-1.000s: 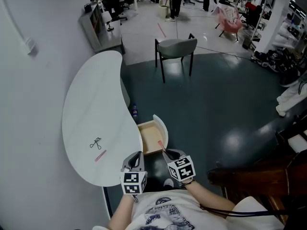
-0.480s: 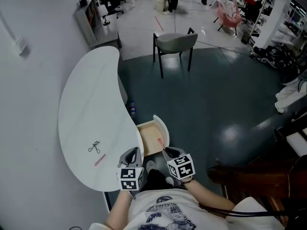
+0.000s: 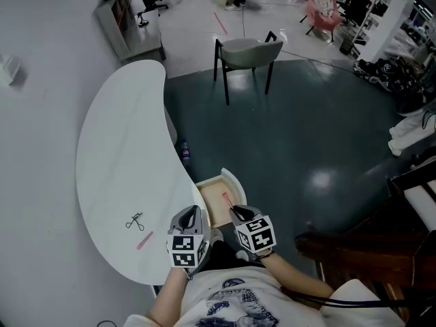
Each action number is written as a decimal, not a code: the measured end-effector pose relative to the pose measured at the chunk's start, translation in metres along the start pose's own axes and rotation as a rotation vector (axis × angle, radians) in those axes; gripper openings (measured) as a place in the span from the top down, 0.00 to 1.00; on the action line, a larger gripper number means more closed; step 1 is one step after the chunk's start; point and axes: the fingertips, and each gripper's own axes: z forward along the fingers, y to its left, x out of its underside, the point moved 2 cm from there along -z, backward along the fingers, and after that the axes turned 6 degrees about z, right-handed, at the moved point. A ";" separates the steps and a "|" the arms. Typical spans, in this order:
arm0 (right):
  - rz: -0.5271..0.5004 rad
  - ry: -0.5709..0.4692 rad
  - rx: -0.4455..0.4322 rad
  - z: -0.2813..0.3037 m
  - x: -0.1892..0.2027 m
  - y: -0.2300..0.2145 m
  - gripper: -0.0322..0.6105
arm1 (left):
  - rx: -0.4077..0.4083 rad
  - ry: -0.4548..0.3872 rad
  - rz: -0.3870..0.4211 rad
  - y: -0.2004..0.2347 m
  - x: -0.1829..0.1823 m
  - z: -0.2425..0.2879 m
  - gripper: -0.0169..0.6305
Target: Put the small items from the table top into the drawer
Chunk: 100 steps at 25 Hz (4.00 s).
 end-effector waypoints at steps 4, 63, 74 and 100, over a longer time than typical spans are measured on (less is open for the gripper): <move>0.020 0.026 0.015 0.023 0.001 -0.007 0.86 | 0.014 0.004 -0.014 0.013 0.002 0.019 0.94; 0.250 0.364 0.216 0.274 0.115 -0.102 0.86 | -0.025 0.123 -0.034 0.093 0.055 0.107 0.94; 0.225 0.369 0.231 0.283 0.124 -0.107 0.86 | -0.013 0.132 -0.049 0.091 0.059 0.107 0.94; 0.164 0.247 0.121 0.238 0.098 -0.069 0.86 | -0.106 0.097 -0.090 0.060 0.078 0.052 0.94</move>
